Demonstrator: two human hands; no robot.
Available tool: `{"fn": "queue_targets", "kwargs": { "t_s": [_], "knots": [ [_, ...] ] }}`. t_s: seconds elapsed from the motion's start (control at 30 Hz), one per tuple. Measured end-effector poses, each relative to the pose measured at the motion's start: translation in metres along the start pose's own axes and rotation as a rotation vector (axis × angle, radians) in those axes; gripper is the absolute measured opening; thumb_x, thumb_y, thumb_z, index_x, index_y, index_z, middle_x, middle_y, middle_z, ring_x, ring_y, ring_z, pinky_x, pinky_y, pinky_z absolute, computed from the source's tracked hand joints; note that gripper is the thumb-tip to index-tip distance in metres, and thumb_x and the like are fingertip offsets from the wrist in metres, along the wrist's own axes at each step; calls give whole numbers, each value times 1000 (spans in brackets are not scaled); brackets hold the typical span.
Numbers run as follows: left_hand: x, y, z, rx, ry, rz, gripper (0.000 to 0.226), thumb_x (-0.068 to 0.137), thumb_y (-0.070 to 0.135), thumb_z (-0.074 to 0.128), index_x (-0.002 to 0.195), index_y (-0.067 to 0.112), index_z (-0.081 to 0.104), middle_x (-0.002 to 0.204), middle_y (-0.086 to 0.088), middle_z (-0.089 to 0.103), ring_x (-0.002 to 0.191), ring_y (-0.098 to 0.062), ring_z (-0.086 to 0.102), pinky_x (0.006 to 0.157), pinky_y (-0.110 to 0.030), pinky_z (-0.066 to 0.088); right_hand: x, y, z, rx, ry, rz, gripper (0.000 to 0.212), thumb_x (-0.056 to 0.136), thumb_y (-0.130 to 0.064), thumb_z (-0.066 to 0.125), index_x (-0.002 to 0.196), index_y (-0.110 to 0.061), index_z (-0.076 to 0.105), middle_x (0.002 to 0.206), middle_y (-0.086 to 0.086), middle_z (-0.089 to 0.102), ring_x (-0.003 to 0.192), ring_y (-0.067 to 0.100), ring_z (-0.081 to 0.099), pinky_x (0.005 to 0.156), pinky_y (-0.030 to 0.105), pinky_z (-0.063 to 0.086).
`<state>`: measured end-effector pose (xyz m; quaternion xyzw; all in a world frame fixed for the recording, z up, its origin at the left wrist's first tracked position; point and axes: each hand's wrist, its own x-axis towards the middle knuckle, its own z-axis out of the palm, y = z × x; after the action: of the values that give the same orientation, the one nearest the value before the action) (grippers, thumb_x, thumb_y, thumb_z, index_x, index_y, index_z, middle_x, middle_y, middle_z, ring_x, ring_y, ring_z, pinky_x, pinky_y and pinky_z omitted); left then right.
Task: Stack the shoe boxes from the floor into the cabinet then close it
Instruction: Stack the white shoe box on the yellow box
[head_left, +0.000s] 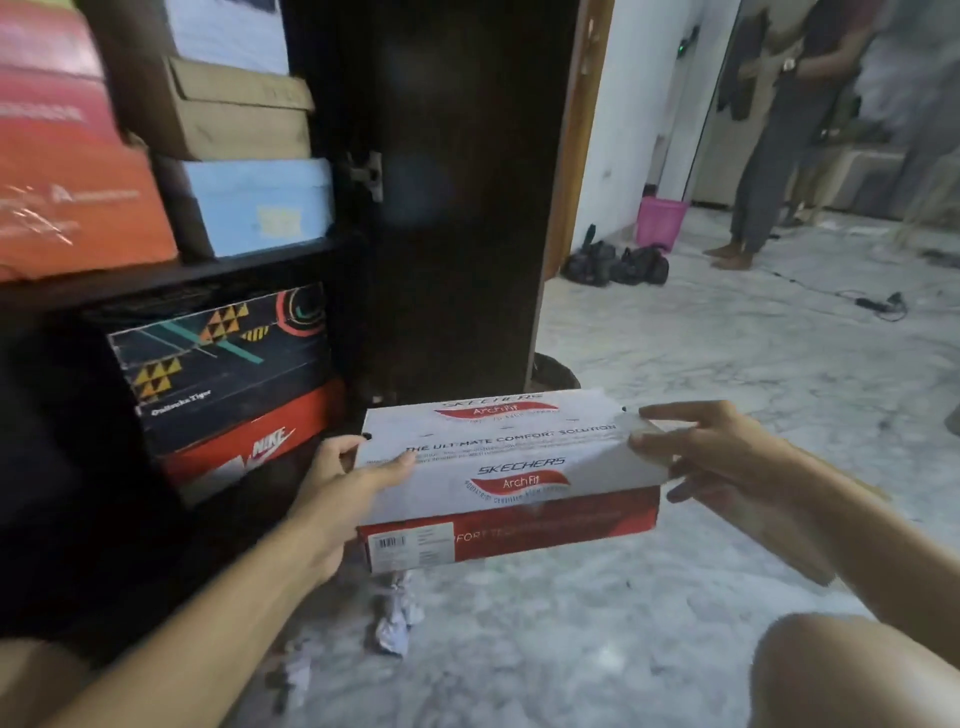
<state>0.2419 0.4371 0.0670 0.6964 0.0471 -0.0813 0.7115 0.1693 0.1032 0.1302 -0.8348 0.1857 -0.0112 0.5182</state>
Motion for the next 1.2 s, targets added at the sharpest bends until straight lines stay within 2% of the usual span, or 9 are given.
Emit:
{"fn": "queue_targets", "kwargs": {
  "t_s": [0.17,0.27,0.33,0.5,0.67,0.9,1.03,1.1,1.2],
  "knots": [
    [-23,37,-50,-18,34,128,55,73,14,80,120,18,53,111,-1,67,100,-25,63,77,-39,48,-18,-50,17,26,-112,-105,64,66,-15,87,123,-22,59,94,19,76,80,41,71,72,57,59],
    [-35,50,-76,-24,53,182,60,71,7,79,124,16,51,116,-3,66,110,-28,61,89,-42,45,-23,-68,35,10,-184,-173,42,69,-13,85,104,-27,67,95,16,76,90,46,70,80,60,57],
    [-42,59,-92,-23,84,212,65,66,10,81,123,18,51,116,-2,67,112,-28,61,89,-43,46,-23,-77,50,22,-195,-211,35,69,-11,85,94,-29,67,92,13,77,88,43,71,80,59,57],
    [-56,83,-127,-57,184,336,65,71,-1,79,126,20,50,118,-5,67,115,-28,61,102,-49,46,-16,-119,81,48,-208,-306,53,54,-21,88,102,-29,67,92,4,78,80,30,75,77,54,59],
    [-70,120,-151,-4,212,429,67,69,13,79,130,24,55,112,2,73,108,-17,67,100,-46,49,-8,-162,103,77,-237,-447,30,70,-23,85,98,-29,76,93,-1,78,83,23,73,74,52,61],
    [-83,169,-166,-20,317,530,88,51,30,83,133,29,52,117,6,71,114,-19,62,103,-46,45,-13,-217,125,215,-246,-583,33,74,-29,82,71,-59,67,78,-19,73,88,15,65,90,57,51],
    [-84,204,-174,-4,369,597,112,37,32,89,141,22,48,120,1,70,115,-21,63,103,-45,46,-13,-244,124,249,-222,-669,35,74,-38,81,70,-66,62,76,-27,71,89,12,61,81,49,49],
    [-84,226,-176,-6,404,620,104,41,24,87,139,21,50,119,0,69,113,-22,63,97,-41,49,-10,-258,120,287,-236,-705,29,74,-38,81,79,-61,65,82,-23,73,91,13,65,80,50,51],
    [-89,261,-173,27,409,651,84,47,21,83,127,24,56,115,3,71,109,-21,64,78,-32,48,-6,-284,113,337,-245,-752,25,74,-33,82,96,-38,70,87,-10,75,77,15,72,71,51,60]
  ]
}}
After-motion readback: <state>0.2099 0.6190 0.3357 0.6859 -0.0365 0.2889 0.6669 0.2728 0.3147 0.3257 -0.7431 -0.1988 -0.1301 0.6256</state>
